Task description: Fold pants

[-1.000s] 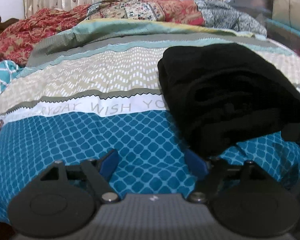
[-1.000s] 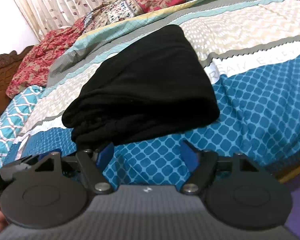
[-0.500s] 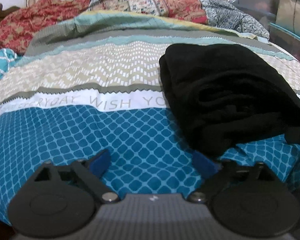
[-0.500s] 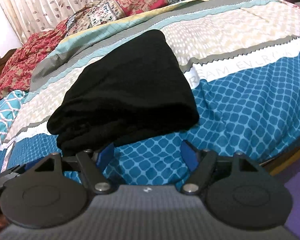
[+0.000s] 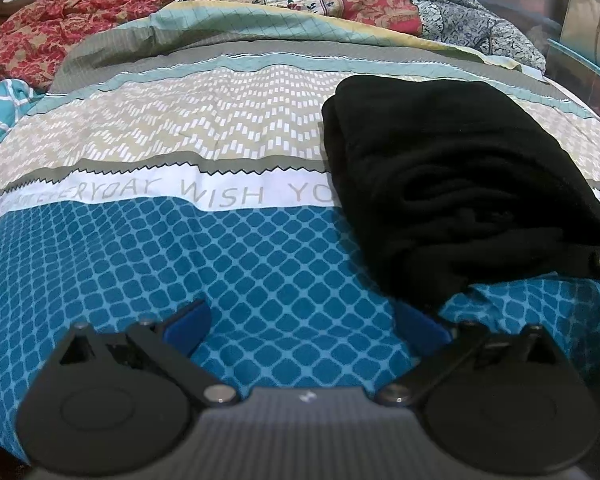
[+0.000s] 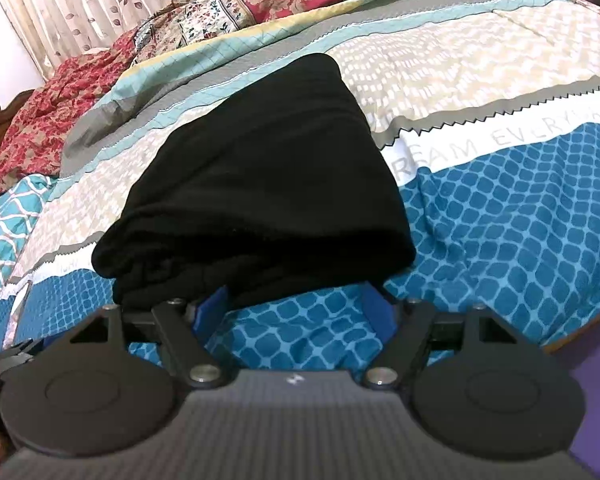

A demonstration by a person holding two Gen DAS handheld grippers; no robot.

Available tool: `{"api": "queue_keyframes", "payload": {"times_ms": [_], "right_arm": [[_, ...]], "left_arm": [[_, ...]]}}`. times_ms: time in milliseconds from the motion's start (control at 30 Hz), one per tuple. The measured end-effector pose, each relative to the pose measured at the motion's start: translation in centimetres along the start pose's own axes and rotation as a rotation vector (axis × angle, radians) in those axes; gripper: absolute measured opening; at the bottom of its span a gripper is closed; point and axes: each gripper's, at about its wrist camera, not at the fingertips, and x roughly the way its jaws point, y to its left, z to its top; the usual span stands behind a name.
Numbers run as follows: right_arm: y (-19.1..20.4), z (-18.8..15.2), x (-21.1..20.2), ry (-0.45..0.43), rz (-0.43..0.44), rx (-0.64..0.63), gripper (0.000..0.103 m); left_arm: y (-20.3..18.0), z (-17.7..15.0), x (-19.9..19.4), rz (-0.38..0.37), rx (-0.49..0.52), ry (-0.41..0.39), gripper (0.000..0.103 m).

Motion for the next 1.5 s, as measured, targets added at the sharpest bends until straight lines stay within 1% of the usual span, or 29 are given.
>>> {"api": "queue_keyframes", "payload": {"times_ms": [100, 167, 267, 333, 533, 767, 867, 933, 1000, 1033, 1100, 1167, 1200, 1267, 1333, 1400, 1433, 1500], "right_arm": [[-0.4, -0.2, 0.1, -0.004, 0.01, 0.005, 0.076], [-0.5, -0.5, 0.1, -0.015, 0.016, -0.002, 0.076], [-0.3, -0.5, 0.3, -0.026, 0.023, -0.014, 0.08], [-0.2, -0.5, 0.3, -0.029, 0.03, -0.018, 0.082], [-0.7, -0.4, 0.3, -0.035, 0.062, 0.0, 0.084], [-0.9, -0.4, 0.1, -0.037, 0.085, 0.021, 0.084], [-0.9, -0.4, 0.1, -0.028, 0.087, 0.01, 0.084], [-0.8, -0.2, -0.2, -0.006, 0.094, 0.0, 0.084], [-1.1, -0.1, -1.0, 0.024, 0.153, -0.008, 0.084], [-1.5, -0.3, -1.6, 0.043, 0.205, -0.017, 0.084], [-2.6, -0.6, -2.7, 0.065, 0.274, -0.028, 0.084], [-4.2, -0.7, -3.6, 0.075, 0.312, 0.002, 0.084], [-5.3, -0.5, -4.0, 0.067, 0.327, 0.044, 0.084], [-6.8, 0.5, -4.4, 0.023, 0.339, 0.116, 0.084], [-8.2, 1.8, -4.7, -0.055, 0.348, 0.183, 0.084], [-9.1, 3.2, -4.5, -0.115, 0.357, 0.228, 0.084], [-9.4, 4.0, -4.2, -0.138, 0.353, 0.238, 0.084], [-9.6, 5.5, -3.2, -0.176, 0.327, 0.22, 0.084]], "left_arm": [[0.0, 0.1, -0.6, -0.002, -0.015, 0.009, 0.103], [0.2, -0.1, -1.1, -0.015, -0.02, 0.001, 0.103], [0.6, -0.9, -1.0, -0.034, -0.012, -0.033, 0.103], [0.5, -1.3, -0.8, -0.028, 0.003, -0.066, 0.103], [0.0, -0.9, -0.2, -0.009, 0.007, -0.061, 0.103], [0.2, -0.9, -0.1, -0.015, 0.002, -0.062, 0.103], [0.2, -0.8, 0.0, -0.013, 0.011, -0.055, 0.103], [0.4, -0.5, -0.2, -0.021, 0.015, -0.043, 0.103], [1.0, -0.2, -1.1, -0.056, -0.006, -0.043, 0.103], [1.7, -0.1, -2.0, -0.082, -0.022, -0.061, 0.103], [2.8, 0.1, -3.7, -0.104, -0.033, -0.103, 0.103], [4.0, 0.7, -4.8, -0.132, -0.049, -0.115, 0.103], [4.6, 1.2, -5.1, -0.154, -0.064, -0.112, 0.103], [5.6, 2.8, -5.3, -0.21, -0.098, -0.107, 0.103], [6.0, 4.7, -4.7, -0.251, -0.117, -0.109, 0.103], [5.8, 6.7, -3.7, -0.285, -0.128, -0.11, 0.103], [5.4, 7.8, -2.7, -0.316, -0.133, -0.102, 0.103], [4.8, 9.3, -0.9, -0.371, -0.141, -0.085, 0.103]]}}
